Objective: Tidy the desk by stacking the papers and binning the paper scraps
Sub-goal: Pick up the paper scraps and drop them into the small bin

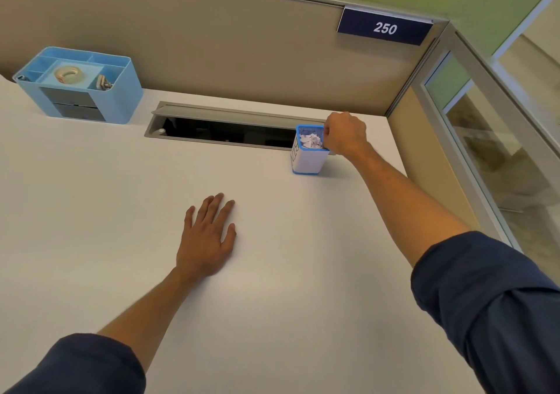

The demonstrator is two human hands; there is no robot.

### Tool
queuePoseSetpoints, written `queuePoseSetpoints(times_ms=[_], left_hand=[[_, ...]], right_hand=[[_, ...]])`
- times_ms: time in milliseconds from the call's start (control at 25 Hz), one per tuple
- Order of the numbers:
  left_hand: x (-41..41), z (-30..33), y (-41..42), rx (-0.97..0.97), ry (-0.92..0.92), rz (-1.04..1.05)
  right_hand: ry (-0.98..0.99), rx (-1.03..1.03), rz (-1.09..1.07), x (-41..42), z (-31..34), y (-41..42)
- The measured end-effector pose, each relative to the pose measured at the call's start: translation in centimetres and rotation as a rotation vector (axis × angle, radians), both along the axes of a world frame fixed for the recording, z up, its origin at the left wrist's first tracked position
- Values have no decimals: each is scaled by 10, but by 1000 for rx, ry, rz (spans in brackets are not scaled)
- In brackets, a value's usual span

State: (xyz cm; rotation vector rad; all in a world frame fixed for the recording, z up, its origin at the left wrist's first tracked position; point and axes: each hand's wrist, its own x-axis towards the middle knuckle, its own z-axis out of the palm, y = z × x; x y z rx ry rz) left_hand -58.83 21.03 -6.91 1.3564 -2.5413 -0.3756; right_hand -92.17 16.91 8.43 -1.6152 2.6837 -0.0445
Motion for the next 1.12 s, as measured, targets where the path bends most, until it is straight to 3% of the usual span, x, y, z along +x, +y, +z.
queuePoseSetpoints(times_ms=[280,800,1120], left_hand=[[0,-1,-1,4,-10,-7],[1,-2,-2,-4,-1,-9],[0,0,-1,2,8,-7]], right_hand=[[-145,39,0,15,5,-24],[-174,284,28,18,-21,-46],[-491,241,-71,-2,22,-50]])
